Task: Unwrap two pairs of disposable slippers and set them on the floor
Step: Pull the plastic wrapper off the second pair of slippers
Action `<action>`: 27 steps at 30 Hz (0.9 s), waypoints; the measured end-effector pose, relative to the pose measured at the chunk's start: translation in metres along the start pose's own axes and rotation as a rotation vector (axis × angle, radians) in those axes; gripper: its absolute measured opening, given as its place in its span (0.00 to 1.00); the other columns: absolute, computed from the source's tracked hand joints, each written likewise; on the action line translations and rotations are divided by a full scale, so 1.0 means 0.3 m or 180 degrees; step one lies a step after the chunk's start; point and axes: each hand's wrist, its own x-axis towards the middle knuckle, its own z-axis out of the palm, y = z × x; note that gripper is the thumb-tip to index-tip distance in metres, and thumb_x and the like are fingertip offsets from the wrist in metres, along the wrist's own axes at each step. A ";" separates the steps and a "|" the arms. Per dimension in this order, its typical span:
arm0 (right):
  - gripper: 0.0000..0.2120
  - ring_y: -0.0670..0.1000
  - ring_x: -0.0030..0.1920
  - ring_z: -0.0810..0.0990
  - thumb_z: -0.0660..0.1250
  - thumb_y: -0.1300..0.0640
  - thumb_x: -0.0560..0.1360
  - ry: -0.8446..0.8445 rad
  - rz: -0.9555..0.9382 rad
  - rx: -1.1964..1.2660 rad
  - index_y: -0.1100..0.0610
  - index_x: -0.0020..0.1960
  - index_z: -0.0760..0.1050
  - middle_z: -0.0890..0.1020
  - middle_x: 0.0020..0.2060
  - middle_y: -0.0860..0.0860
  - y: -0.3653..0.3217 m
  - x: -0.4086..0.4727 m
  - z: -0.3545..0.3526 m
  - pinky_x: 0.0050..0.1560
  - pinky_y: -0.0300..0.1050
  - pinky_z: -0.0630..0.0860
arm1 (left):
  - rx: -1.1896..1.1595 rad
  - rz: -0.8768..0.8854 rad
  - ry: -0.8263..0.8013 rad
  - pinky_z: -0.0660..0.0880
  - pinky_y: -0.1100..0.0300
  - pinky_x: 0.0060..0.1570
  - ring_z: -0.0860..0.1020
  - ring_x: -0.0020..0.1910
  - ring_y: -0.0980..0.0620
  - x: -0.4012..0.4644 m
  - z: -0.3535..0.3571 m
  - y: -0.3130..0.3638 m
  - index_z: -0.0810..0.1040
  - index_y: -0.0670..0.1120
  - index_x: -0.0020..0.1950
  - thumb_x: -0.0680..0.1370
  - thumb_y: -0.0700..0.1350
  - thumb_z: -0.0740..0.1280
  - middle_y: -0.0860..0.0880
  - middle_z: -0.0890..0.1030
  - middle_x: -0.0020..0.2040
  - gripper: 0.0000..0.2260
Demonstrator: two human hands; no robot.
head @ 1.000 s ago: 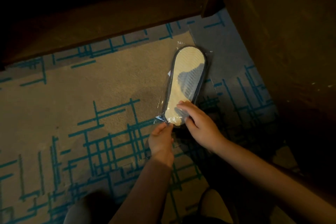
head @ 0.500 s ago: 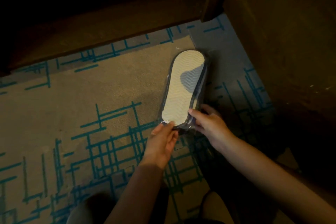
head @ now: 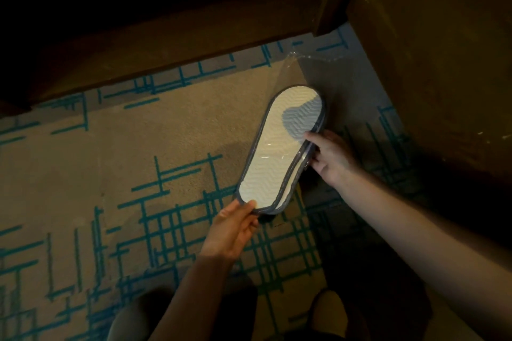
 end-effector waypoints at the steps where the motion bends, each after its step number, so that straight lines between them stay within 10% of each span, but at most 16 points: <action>1: 0.08 0.49 0.44 0.79 0.66 0.64 0.74 -0.0028 0.0035 0.0051 0.53 0.49 0.74 0.81 0.45 0.51 0.000 0.002 0.001 0.40 0.44 0.76 | 0.0059 0.0002 0.0000 0.75 0.69 0.29 0.81 0.32 0.59 -0.001 -0.018 0.005 0.79 0.47 0.45 0.76 0.36 0.61 0.52 0.85 0.35 0.09; 6: 0.20 0.52 0.55 0.78 0.64 0.58 0.76 -0.0174 0.0407 -0.0259 0.55 0.67 0.67 0.77 0.61 0.55 -0.013 0.001 0.006 0.41 0.44 0.75 | 0.0364 0.0046 0.0021 0.76 0.70 0.30 0.80 0.30 0.60 -0.015 -0.108 0.020 0.77 0.45 0.45 0.77 0.34 0.60 0.52 0.84 0.32 0.09; 13: 0.22 0.54 0.59 0.74 0.65 0.52 0.75 0.0018 0.0485 -0.0475 0.56 0.67 0.69 0.77 0.59 0.54 -0.078 0.032 0.039 0.44 0.46 0.72 | 0.0664 0.0021 0.0230 0.74 0.70 0.28 0.79 0.28 0.61 -0.015 -0.163 0.015 0.77 0.45 0.47 0.77 0.34 0.58 0.52 0.83 0.31 0.10; 19: 0.09 0.47 0.37 0.75 0.62 0.57 0.77 0.0132 -0.0124 -0.0296 0.56 0.39 0.74 0.81 0.29 0.47 -0.151 0.060 0.087 0.36 0.38 0.70 | 0.0755 -0.0062 0.0400 0.71 0.72 0.25 0.78 0.26 0.62 -0.015 -0.184 -0.011 0.76 0.46 0.46 0.77 0.33 0.58 0.53 0.82 0.27 0.11; 27: 0.09 0.45 0.42 0.80 0.62 0.61 0.77 0.0298 -0.0950 0.0126 0.54 0.39 0.73 0.81 0.40 0.47 -0.268 0.049 0.085 0.61 0.48 0.69 | 0.1762 0.0100 0.1014 0.69 0.69 0.22 0.72 0.30 0.53 0.005 -0.179 -0.010 0.77 0.37 0.52 0.76 0.35 0.62 0.45 0.76 0.34 0.07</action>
